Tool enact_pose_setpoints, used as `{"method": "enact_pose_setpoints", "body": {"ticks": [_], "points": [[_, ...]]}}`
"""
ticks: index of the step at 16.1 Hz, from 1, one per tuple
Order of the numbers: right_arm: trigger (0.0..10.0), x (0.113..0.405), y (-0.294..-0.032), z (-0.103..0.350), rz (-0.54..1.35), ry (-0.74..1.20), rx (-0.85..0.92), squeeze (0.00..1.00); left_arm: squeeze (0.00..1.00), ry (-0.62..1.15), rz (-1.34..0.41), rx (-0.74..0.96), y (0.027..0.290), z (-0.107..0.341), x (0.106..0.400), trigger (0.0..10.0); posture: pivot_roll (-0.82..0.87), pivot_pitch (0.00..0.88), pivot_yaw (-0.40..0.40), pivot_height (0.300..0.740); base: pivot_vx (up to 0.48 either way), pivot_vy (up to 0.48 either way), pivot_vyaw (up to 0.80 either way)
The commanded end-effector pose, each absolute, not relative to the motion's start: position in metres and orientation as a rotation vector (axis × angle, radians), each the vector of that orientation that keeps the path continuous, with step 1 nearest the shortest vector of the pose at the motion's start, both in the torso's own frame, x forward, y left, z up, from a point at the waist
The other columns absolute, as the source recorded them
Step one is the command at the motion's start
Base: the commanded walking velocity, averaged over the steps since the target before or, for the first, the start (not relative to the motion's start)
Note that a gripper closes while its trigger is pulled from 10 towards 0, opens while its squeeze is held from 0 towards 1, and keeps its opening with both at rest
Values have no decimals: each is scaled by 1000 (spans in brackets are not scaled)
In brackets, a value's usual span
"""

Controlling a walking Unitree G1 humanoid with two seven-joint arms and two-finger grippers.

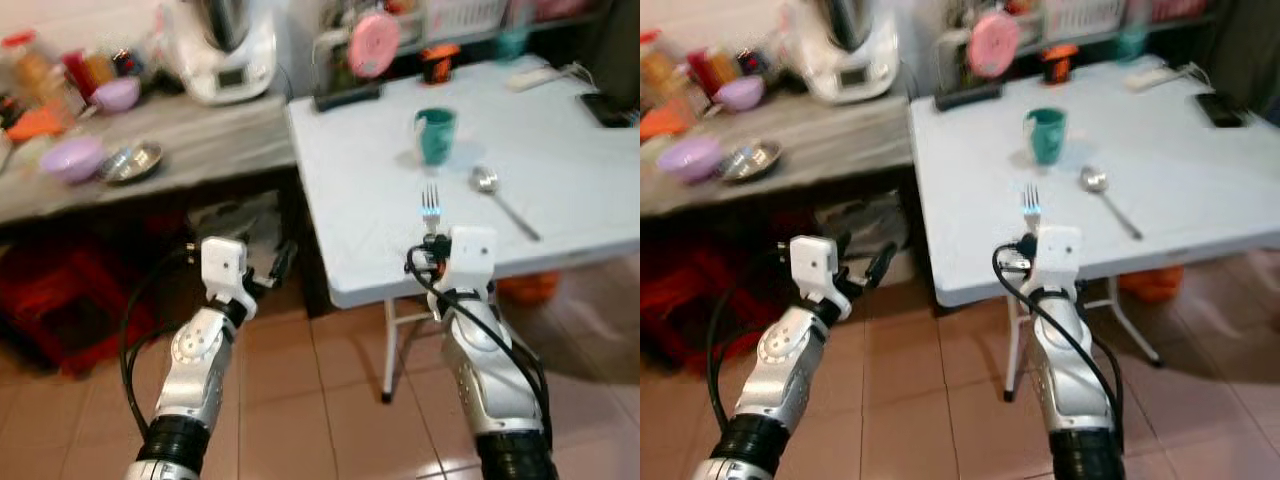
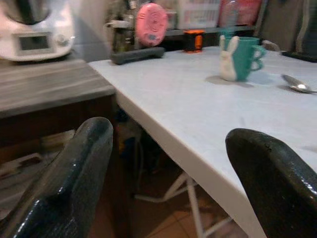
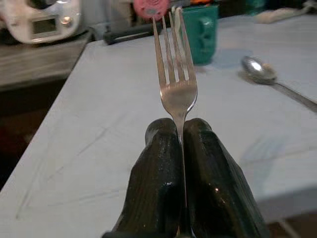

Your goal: Setting the table

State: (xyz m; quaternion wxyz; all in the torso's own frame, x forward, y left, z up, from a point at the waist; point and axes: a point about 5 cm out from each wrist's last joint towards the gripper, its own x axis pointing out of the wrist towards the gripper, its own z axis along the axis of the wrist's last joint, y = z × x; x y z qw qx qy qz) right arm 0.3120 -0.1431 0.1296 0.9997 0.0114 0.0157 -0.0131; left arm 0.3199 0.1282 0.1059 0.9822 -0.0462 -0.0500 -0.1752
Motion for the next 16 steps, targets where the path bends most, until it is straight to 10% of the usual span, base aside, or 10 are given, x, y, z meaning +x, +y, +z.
{"method": "enact_pose_setpoints", "body": {"ticks": [1,16], "points": [[10000,314,-131,135,15,8,38,0,0,-107,-306,-65,142,108,321,10000,-83,0,116,740,0,428,0],[10000,310,-131,135,39,-12,52,0,0,-90,-211,-63,157,102,320,10000,-87,0,117,740,17,190,167]]}}
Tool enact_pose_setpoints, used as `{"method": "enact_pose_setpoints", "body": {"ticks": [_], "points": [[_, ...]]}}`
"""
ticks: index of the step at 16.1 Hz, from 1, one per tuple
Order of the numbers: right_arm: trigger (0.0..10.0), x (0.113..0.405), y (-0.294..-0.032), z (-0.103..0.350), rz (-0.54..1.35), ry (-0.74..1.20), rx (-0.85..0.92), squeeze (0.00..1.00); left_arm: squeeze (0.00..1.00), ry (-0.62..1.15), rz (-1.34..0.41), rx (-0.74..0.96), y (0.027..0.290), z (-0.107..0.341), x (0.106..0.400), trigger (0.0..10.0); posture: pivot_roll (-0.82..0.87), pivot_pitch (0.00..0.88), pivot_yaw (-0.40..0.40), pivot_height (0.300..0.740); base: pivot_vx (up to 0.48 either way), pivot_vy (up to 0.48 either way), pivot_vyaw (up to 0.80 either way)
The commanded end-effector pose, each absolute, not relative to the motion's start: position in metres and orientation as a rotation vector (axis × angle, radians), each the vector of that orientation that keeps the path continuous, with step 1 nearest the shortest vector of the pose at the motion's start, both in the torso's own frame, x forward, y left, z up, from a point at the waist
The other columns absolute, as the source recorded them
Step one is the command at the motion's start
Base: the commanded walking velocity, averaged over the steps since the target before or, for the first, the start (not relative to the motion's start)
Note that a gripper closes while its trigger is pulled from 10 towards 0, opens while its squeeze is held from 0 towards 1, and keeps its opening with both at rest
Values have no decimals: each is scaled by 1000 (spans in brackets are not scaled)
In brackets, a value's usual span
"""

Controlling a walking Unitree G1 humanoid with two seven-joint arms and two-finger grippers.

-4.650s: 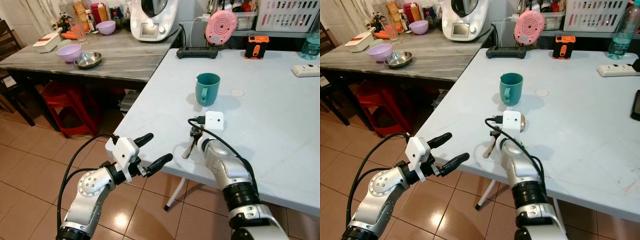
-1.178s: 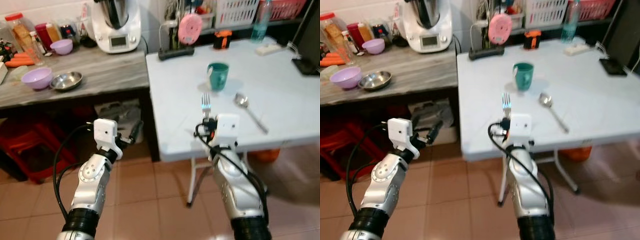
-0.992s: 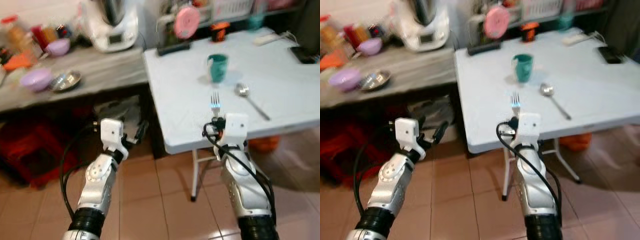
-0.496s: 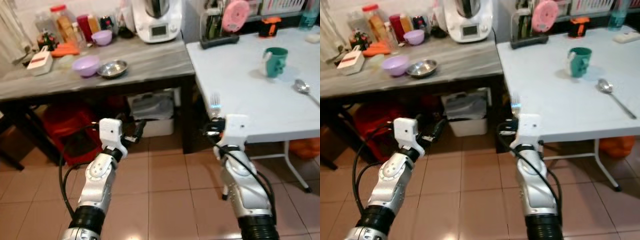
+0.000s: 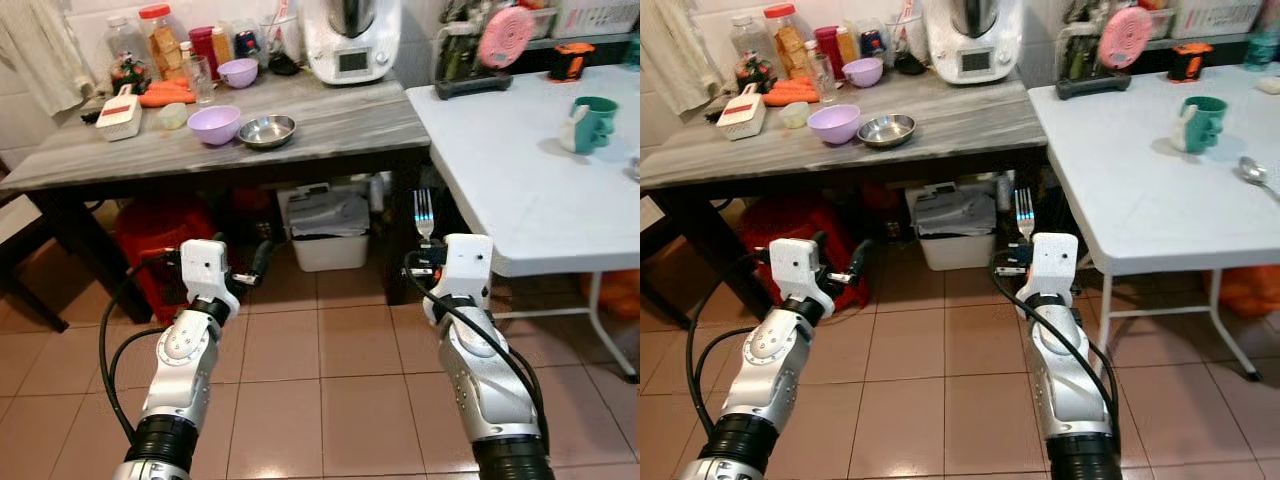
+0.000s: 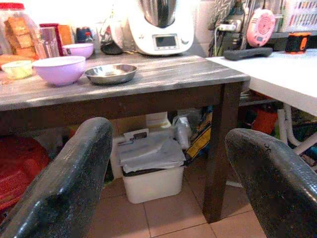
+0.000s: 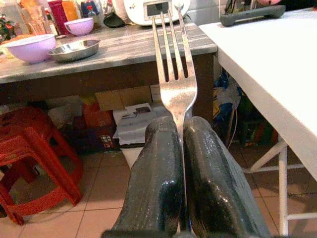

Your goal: Setting the table

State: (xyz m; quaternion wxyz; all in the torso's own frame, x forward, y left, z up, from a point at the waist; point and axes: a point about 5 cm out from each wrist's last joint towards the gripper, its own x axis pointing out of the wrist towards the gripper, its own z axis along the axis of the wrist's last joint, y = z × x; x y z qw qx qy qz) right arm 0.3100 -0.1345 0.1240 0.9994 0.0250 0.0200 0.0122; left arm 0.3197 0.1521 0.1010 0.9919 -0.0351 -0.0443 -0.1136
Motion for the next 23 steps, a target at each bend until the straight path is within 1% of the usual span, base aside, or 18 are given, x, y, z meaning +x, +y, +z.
{"method": "enact_pose_setpoints", "body": {"ticks": [1,6,15,19,21,23], "points": [[10000,311,-131,136,41,-15,54,0,0,-91,-212,-65,156,102,321,10000,-88,0,114,740,281,0,0],[10000,312,-130,136,49,-15,58,0,0,-96,-209,-66,156,103,321,10000,-87,0,112,740,374,0,0],[10000,311,-130,137,59,-30,42,0,0,-95,-201,-60,153,101,320,10000,-91,0,112,740,455,0,0],[10000,307,-137,137,51,-53,-1,0,0,-76,-91,-3,176,94,314,10000,-89,0,114,740,456,0,0],[10000,304,-140,135,50,-51,-5,0,0,-60,-56,20,186,90,308,10000,-87,0,115,740,452,0,491],[10000,303,-142,134,46,-49,-5,0,0,-51,-42,27,190,87,304,10000,-86,0,113,740,450,0,541]]}}
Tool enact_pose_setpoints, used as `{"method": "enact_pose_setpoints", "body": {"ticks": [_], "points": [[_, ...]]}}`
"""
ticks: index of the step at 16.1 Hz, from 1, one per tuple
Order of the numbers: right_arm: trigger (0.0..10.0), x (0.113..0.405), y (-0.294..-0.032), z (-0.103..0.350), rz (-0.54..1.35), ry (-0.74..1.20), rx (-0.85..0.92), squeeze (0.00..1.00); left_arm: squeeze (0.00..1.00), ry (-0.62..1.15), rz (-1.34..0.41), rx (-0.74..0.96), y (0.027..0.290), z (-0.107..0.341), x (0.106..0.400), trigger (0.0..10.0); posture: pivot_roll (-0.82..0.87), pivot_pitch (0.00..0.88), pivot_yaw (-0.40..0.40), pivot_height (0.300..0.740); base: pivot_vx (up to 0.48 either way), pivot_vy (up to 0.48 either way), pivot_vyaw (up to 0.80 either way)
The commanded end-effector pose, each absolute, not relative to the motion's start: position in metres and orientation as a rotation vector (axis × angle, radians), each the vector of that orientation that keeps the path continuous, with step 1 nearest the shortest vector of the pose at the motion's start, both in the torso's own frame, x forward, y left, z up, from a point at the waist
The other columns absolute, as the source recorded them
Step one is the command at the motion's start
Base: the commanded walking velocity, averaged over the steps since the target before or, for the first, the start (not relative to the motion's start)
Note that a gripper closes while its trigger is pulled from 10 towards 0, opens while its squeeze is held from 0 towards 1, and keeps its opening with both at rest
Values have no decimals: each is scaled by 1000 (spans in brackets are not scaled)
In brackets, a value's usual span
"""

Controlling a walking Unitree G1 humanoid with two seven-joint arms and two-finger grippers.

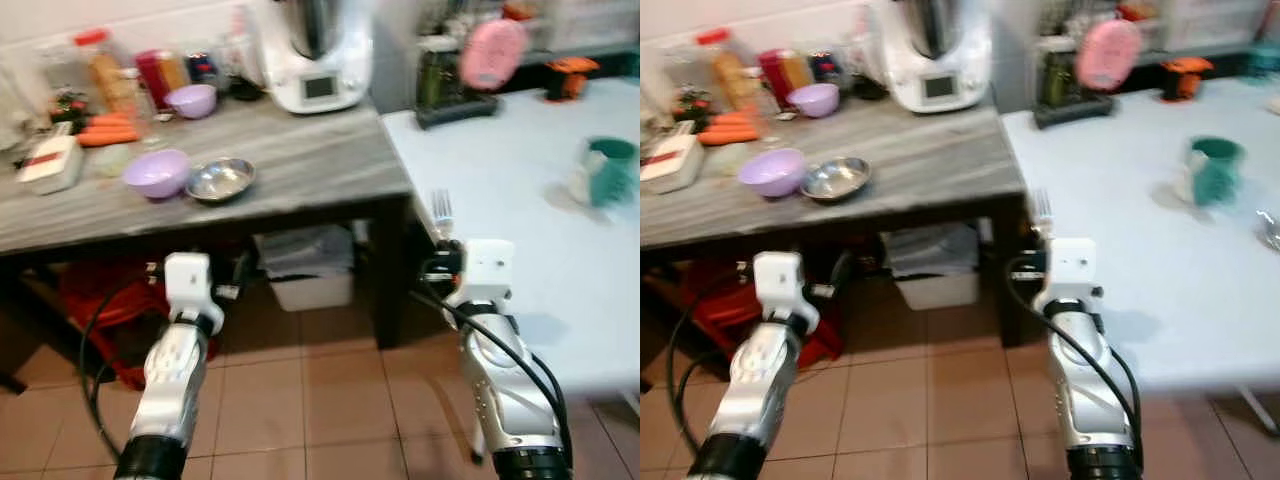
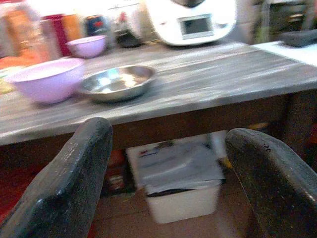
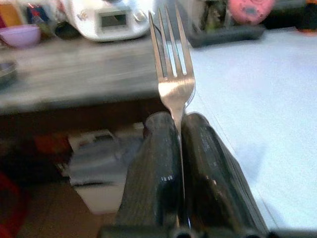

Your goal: Setting the table

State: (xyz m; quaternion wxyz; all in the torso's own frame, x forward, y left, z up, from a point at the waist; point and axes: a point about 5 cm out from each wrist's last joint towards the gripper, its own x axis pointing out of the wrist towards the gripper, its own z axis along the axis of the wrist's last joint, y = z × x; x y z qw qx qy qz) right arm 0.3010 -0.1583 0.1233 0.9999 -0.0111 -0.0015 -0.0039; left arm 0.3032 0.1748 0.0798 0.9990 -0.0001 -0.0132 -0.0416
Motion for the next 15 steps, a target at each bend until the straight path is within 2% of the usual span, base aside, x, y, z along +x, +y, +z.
{"method": "enact_pose_setpoints", "body": {"ticks": [1,7,15], "points": [[10000,302,-143,134,45,-49,-5,0,0,-48,-39,30,190,86,302,10000,-86,0,113,740,446,0,538],[10000,300,-146,131,54,-47,-2,0,0,-34,-53,35,186,81,295,10000,-82,0,115,740,429,0,538],[10000,301,-151,130,-13,-39,-5,0,0,-33,-84,20,176,81,293,10000,-82,0,117,740,282,0,0]]}}
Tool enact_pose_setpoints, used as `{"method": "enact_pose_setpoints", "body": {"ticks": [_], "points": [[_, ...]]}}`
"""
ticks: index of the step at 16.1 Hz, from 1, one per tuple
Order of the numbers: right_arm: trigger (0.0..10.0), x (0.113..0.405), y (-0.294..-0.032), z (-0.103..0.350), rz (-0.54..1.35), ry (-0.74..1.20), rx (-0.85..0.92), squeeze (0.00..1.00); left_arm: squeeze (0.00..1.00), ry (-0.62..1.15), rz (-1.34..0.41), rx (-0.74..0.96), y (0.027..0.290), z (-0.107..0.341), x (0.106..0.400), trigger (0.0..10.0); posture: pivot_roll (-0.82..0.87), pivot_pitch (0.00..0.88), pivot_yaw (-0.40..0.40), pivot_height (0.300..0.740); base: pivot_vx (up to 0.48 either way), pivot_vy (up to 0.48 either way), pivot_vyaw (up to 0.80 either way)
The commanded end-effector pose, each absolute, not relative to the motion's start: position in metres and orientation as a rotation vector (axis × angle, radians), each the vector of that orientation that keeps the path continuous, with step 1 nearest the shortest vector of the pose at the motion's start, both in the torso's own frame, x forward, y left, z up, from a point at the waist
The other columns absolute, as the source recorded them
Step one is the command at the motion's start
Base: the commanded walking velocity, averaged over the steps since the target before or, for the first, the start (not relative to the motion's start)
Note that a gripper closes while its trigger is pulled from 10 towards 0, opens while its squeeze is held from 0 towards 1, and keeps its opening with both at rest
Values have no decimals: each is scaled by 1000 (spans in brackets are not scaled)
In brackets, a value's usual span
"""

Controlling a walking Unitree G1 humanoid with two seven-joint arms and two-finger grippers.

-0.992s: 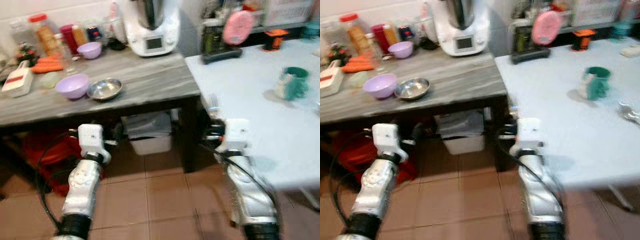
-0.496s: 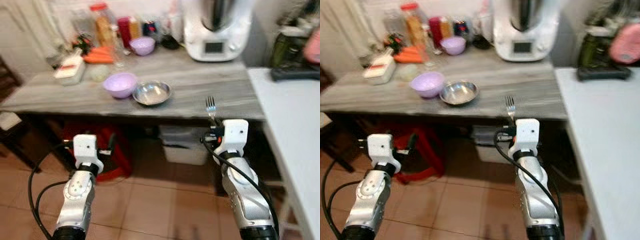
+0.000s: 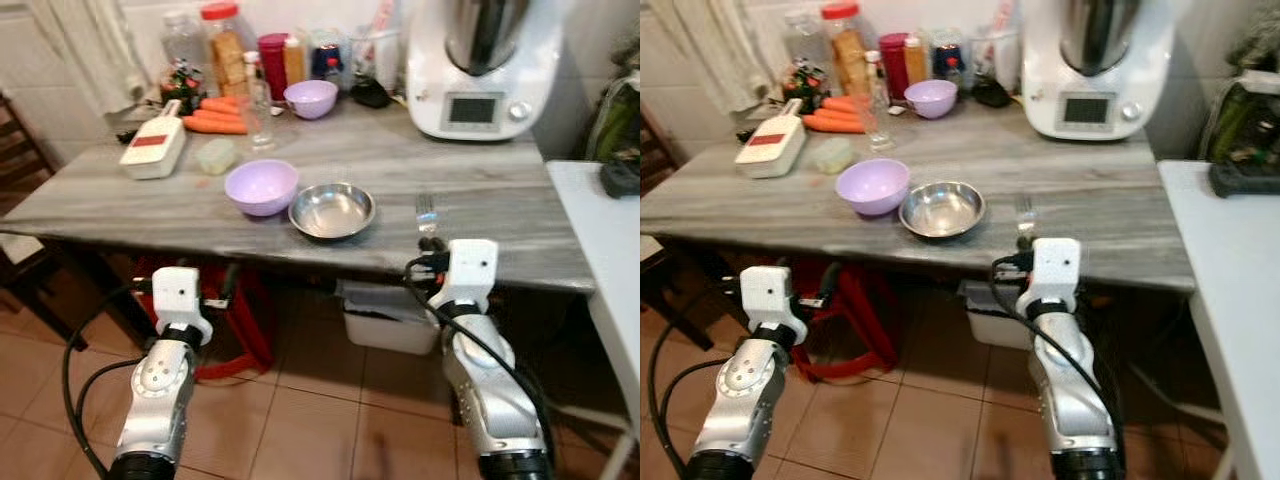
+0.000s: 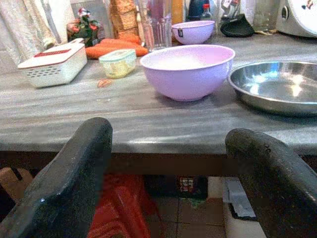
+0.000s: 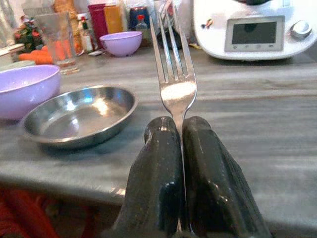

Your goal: Setting the table

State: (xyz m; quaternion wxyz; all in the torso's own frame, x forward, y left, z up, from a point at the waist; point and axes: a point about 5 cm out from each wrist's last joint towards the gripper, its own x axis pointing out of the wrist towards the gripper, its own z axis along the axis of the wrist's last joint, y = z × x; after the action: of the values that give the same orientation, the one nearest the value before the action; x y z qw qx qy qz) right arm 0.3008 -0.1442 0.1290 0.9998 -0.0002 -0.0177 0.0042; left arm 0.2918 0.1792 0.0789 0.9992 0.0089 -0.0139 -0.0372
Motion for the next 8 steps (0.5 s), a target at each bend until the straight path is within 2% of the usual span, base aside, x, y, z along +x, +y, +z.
{"method": "enact_pose_setpoints", "body": {"ticks": [1,8], "points": [[10000,302,-153,129,-31,-33,-6,0,0,-28,-91,17,175,80,291,10000,-80,0,116,740,251,0,0],[10000,306,-165,126,-107,-2,18,0,0,-12,-143,30,173,75,281,10000,-74,0,104,740,267,0,0]]}}
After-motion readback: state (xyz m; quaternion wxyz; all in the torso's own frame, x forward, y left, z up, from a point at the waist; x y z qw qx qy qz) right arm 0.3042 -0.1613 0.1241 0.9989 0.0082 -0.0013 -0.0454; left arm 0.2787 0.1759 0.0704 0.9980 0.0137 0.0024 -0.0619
